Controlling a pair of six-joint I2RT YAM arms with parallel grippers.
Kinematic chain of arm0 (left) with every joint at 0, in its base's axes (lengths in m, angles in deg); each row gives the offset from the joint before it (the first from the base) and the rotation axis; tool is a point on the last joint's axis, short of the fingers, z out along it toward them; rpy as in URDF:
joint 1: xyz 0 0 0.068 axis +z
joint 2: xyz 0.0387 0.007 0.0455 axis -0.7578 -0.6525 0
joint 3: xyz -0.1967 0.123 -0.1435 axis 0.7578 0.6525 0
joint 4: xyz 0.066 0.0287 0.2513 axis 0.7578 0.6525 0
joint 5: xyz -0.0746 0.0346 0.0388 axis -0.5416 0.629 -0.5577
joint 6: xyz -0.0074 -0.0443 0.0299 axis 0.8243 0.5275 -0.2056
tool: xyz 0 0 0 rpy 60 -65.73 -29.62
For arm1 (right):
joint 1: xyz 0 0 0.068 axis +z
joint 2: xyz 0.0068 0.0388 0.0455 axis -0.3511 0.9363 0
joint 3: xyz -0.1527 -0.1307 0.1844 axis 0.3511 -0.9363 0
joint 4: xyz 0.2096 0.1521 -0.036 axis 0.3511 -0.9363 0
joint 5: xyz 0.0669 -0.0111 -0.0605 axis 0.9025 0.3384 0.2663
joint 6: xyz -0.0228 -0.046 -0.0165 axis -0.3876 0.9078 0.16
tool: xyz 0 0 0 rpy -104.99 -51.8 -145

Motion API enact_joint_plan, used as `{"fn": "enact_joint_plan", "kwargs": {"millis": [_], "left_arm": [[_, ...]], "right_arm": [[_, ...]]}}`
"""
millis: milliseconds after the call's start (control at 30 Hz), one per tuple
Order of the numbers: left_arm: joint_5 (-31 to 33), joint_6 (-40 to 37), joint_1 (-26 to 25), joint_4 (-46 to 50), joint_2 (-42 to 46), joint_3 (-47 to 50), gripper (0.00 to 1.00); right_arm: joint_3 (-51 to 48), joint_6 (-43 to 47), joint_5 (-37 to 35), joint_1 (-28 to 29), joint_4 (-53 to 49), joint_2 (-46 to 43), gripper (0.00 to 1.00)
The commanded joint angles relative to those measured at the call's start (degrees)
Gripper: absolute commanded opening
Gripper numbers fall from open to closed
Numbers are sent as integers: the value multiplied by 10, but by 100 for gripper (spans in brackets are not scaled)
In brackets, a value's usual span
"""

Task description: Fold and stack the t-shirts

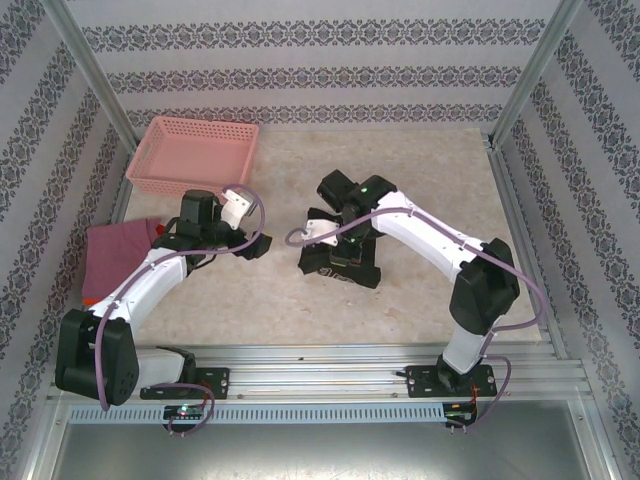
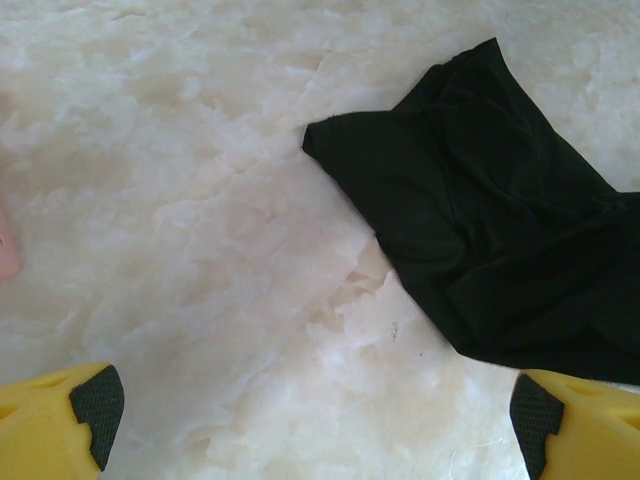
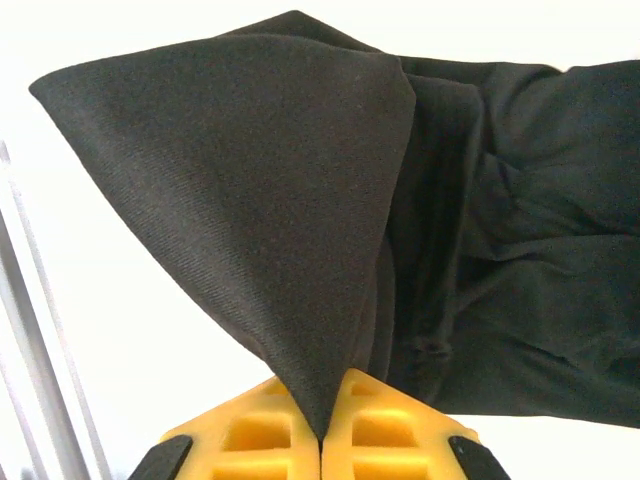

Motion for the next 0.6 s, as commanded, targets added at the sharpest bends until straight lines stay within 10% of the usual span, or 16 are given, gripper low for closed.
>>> {"fn": "enact_joint_plan", "kwargs": {"millis": [0, 567], "left_arm": [[-19, -28, -6, -9, 11, 9, 100], [-43, -15, -8, -22, -8, 11, 100]], "right_arm": [[56, 40, -9, -21, -30, 23, 0], [223, 54, -9, -108, -11, 160, 0]]}}
